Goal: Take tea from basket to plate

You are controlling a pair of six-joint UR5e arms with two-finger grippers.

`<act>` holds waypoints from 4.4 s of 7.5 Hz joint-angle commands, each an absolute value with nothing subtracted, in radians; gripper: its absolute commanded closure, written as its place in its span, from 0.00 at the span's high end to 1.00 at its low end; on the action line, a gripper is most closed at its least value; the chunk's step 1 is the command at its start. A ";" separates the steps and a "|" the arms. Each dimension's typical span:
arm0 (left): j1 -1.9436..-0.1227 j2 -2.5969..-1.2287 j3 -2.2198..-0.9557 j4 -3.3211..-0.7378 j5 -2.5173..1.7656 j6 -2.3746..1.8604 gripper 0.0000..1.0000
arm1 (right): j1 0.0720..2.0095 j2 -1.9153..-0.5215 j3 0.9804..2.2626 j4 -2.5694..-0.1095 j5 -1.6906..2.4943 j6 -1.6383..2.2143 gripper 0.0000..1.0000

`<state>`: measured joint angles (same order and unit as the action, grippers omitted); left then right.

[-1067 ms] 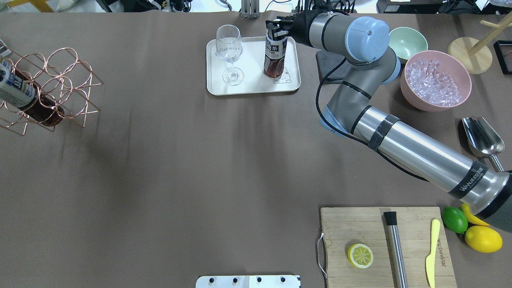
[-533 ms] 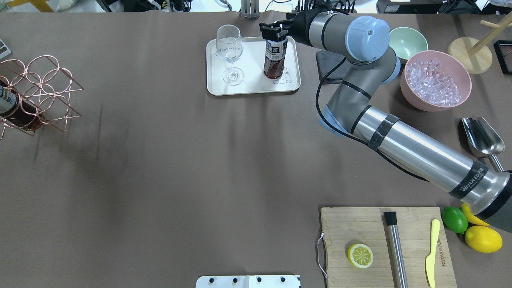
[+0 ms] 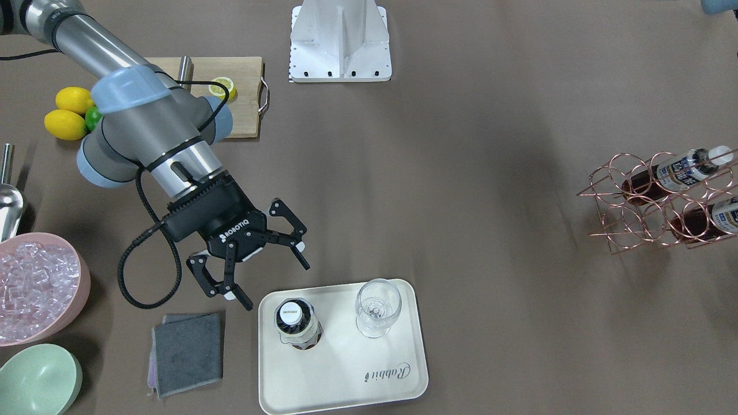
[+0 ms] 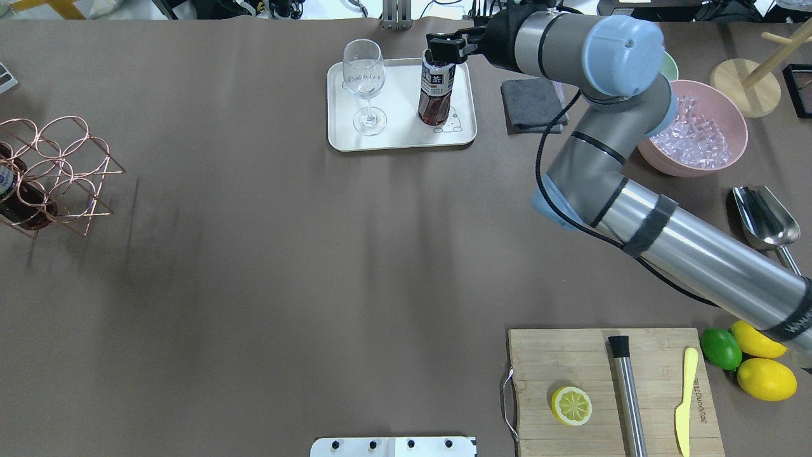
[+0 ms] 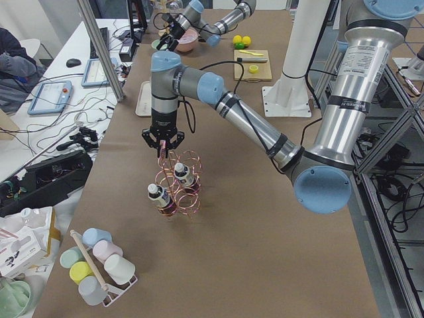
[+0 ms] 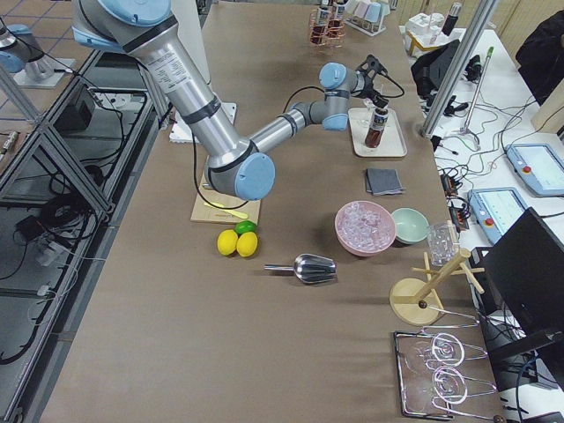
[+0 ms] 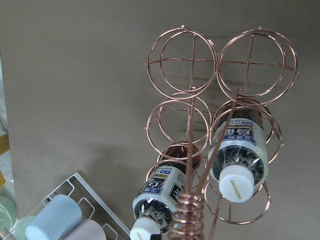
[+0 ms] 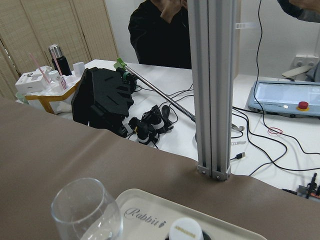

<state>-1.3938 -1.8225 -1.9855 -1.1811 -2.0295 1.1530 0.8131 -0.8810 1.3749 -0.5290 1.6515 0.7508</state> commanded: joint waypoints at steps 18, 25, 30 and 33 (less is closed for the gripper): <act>-1.365 -1.806 -1.858 -1.356 -2.092 0.992 0.00 | 1.626 -1.839 1.764 -1.566 2.382 0.143 1.00; -1.443 -1.802 -1.862 -1.298 -2.103 0.991 0.98 | 1.638 -1.782 1.836 -1.750 2.347 0.147 1.00; -1.568 -1.819 -1.876 -1.161 -2.106 0.739 0.98 | 1.638 -1.787 1.852 -1.752 2.296 0.147 1.00; -1.569 -1.812 -1.871 -1.114 -2.209 0.252 0.98 | 1.640 -1.787 1.855 -1.753 2.296 0.147 1.00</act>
<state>-1.5656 -1.8161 -1.8728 -1.1465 -2.1594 0.5340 1.6384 -1.7870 1.8537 -1.7523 2.2967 0.1473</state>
